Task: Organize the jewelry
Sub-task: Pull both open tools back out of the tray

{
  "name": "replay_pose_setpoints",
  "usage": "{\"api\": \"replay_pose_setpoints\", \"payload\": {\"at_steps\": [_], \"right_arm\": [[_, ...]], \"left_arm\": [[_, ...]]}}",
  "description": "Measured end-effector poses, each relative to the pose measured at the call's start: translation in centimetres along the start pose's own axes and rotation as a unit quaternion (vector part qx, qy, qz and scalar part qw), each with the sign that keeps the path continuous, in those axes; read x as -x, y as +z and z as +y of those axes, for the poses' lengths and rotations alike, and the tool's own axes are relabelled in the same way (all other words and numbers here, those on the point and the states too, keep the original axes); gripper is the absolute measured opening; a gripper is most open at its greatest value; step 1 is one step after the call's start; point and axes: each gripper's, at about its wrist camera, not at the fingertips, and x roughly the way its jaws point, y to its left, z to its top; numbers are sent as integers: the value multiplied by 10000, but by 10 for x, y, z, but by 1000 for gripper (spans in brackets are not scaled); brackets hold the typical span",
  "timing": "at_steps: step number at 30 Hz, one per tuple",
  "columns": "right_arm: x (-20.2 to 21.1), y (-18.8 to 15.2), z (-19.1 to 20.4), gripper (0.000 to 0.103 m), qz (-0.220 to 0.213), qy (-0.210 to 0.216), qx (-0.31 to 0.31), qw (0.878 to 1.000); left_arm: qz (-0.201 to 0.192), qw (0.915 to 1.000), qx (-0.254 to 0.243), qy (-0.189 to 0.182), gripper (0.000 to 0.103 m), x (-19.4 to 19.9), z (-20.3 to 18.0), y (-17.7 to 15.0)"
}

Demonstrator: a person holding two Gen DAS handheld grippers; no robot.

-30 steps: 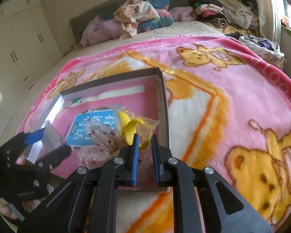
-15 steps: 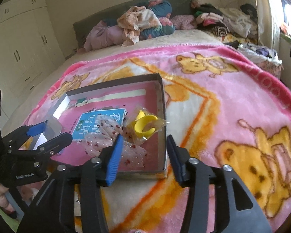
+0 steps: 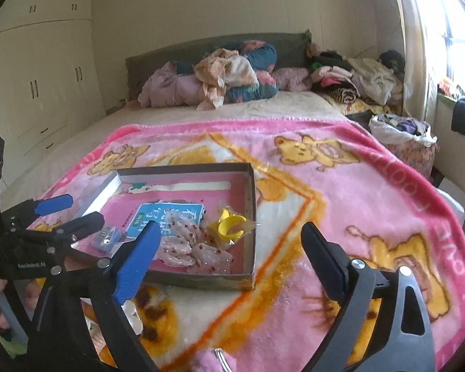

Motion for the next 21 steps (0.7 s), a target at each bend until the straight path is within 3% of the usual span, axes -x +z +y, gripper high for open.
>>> {"api": "replay_pose_setpoints", "payload": {"at_steps": [9, 21], "right_arm": [[28, -6, 9, 93, -162, -18, 185, 9997], [58, -24, 23, 94, -293, 51, 295, 9991]], "left_arm": [[-201, 9992, 328, -95, 91, 32, 10, -11], [-448, 9984, 332, 46, 91, 66, 13, -29]]}}
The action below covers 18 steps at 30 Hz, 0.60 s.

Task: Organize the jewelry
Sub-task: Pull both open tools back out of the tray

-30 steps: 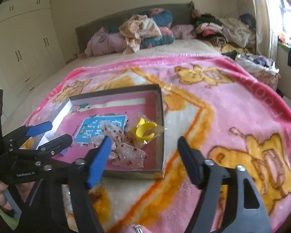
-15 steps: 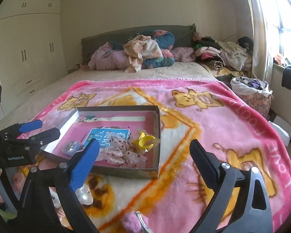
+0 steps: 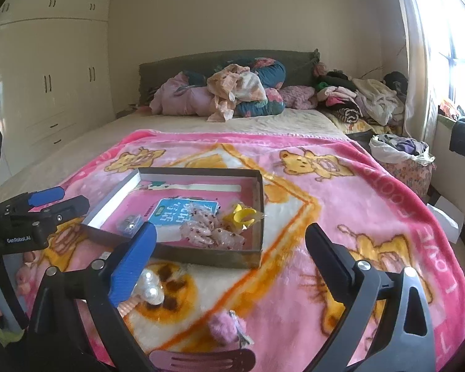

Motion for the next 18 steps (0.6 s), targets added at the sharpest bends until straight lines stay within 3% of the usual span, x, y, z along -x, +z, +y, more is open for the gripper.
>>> {"api": "replay_pose_setpoints", "payload": {"at_steps": [18], "right_arm": [[31, -29, 28, 95, -34, 91, 434, 9990]], "left_arm": [[-71, 9997, -166, 146, 91, 33, 5, -25]]}}
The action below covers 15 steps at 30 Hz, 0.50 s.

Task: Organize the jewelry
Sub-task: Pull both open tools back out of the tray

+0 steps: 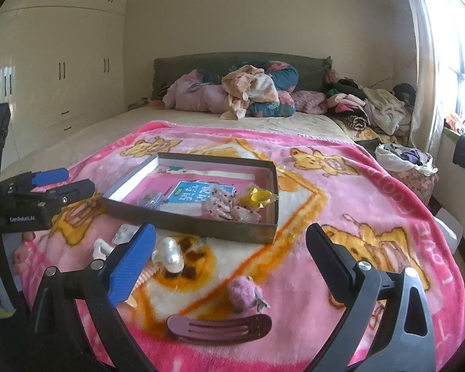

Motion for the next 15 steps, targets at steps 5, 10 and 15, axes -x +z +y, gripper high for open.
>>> {"api": "replay_pose_setpoints", "payload": {"at_steps": [5, 10, 15], "right_arm": [[9, -8, 7, 95, 11, 46, 110, 9999], [14, -19, 11, 95, 91, 68, 150, 9998], [19, -29, 11, 95, 185, 92, 126, 9997]], "left_arm": [[-10, 10000, -20, 49, 91, 7, 2, -5], [75, 9999, -54, 81, 91, 11, 3, -15], [158, 9998, -116, 81, 91, 14, 2, -23]]}}
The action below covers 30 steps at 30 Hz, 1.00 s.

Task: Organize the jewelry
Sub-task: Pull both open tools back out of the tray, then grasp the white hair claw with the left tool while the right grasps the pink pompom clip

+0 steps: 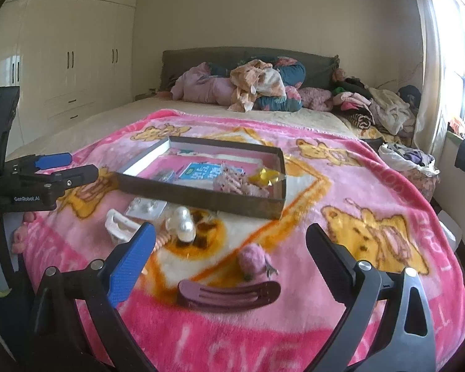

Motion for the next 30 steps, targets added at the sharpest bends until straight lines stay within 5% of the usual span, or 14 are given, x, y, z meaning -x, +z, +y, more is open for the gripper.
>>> {"api": "replay_pose_setpoints", "payload": {"at_steps": [30], "right_arm": [[-19, -32, -15, 95, 450, -197, -224, 9985]], "left_arm": [[895, 9957, -225, -42, 91, -56, -20, -45]]}}
